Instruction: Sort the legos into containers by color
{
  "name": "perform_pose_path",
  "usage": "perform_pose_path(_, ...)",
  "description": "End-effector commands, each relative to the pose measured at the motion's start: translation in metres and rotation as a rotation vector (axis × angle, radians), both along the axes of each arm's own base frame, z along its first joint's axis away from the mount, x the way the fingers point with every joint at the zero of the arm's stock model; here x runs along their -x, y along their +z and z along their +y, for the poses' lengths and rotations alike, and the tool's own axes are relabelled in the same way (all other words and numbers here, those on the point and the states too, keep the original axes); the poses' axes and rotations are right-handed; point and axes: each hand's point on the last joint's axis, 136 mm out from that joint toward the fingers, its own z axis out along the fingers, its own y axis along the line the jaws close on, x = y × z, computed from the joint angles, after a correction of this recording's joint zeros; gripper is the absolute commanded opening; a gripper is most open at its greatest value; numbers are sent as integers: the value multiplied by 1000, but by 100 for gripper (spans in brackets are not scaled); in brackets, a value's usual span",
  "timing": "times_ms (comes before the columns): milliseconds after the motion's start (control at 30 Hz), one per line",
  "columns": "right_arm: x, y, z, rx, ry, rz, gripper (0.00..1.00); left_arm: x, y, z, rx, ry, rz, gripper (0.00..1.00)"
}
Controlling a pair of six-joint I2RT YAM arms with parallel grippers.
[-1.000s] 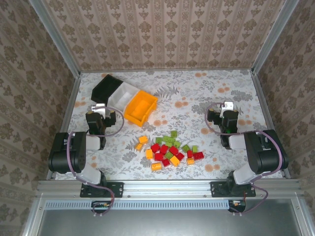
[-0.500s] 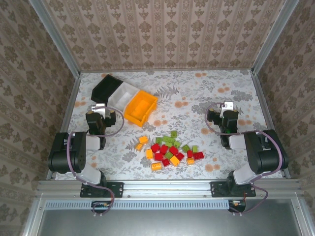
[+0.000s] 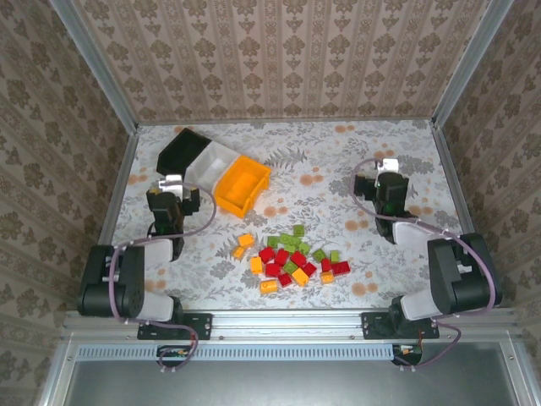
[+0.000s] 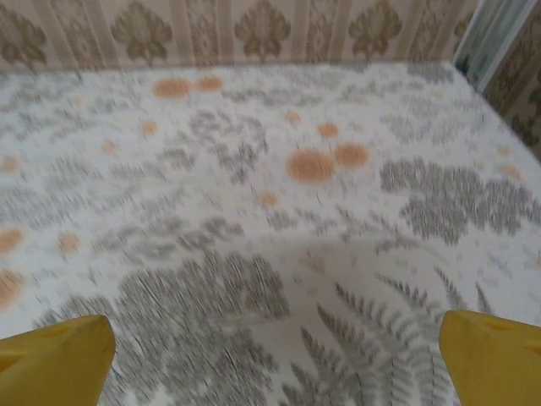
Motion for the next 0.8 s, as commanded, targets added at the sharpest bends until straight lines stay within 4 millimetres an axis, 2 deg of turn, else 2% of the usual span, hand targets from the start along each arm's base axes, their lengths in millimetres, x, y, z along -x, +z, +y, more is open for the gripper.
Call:
perform_pose_path(0, 16, 12, 8, 42, -54, 68, 100, 6, 34, 17, -4, 118, -34, 100)
perform_pose_path(100, 23, 43, 34, 138, -99, -13, 100, 16, 66, 26, 92, 186, -118, 100)
perform_pose_path(167, 26, 57, 42, 101, -191, -63, 100, 22, 84, 31, 196, 223, -202, 100)
perform_pose_path(233, 23, 52, 47, -126, -259, -57, 100, 32, 92, 43, 332, 296, -257, 100)
perform_pose_path(300, 32, 30, 50, -372, -361, 43, 100, 47, 89, 56, 504, 373, -296, 100)
perform_pose_path(367, 12, 19, 87, -458, -183, 74, 100, 69, 72, 74, 724, 507, -293, 100)
perform_pose_path(433, 3, 16, 122, -477, -67, 86, 100, 78, 65, 84, 892, 561, -308, 100)
perform_pose_path(533, -5, 8, 173, -462, 17, 240, 100, 67, 77, 69, 947, 380, -348, 100)
perform_pose_path(633, -11, -10, 215, -526, 30, 363, 100, 62, 82, 59, 986, 322, -331, 100)
perform_pose_path(767, -16, -24, 276, -629, 86, 403, 100, 57, 91, 46, 983, 269, -267, 100)
